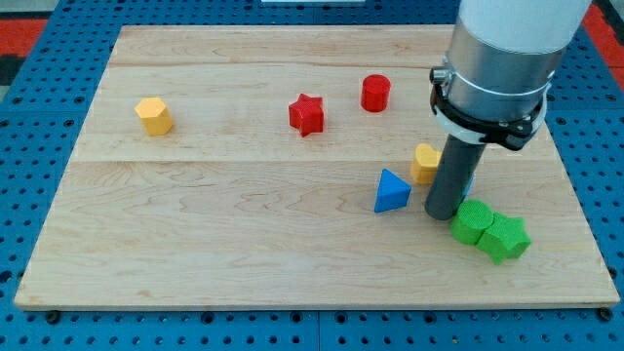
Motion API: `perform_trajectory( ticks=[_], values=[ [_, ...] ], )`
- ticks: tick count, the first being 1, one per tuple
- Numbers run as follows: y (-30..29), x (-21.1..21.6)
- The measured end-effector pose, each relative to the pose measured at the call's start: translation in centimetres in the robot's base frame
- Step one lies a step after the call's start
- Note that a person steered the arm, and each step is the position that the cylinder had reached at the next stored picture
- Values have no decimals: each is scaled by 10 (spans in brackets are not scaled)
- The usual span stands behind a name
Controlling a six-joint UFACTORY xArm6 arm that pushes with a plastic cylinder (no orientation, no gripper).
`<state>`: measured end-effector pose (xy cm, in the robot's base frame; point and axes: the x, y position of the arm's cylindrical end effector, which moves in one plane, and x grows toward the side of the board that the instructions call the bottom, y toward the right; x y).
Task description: Move the blue triangle to the bottom right of the red star
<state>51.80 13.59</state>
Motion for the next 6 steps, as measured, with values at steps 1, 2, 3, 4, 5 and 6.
perform_trajectory(
  ticks=[1,2,3,4,5,6],
  values=[
    [-6,21],
    [-48,51],
    [-71,64],
    [-55,11],
    [-36,-30],
    [-39,-44]
  ],
)
